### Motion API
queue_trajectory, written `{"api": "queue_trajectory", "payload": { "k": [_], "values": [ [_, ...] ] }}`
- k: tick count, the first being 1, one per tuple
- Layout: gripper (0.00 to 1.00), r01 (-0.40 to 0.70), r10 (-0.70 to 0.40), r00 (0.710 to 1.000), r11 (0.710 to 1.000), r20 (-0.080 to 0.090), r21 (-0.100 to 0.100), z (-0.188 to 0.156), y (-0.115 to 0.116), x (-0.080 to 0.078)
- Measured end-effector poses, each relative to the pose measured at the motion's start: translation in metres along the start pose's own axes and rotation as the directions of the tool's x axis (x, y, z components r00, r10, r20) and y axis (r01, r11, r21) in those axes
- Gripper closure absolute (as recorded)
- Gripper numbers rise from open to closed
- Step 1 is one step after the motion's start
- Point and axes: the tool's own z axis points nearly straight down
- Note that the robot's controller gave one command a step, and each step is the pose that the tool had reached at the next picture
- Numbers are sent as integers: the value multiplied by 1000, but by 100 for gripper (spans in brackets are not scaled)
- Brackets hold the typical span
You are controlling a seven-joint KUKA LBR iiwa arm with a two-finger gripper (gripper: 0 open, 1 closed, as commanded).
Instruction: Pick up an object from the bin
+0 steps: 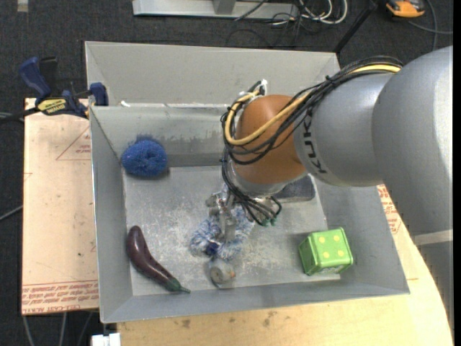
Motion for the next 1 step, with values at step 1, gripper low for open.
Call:
{"api": "queue_trajectory", "payload": {
  "k": [1],
  "values": [
    [100, 0, 0, 1000, 1000, 0, 0, 0, 0, 0]
  ]
}}
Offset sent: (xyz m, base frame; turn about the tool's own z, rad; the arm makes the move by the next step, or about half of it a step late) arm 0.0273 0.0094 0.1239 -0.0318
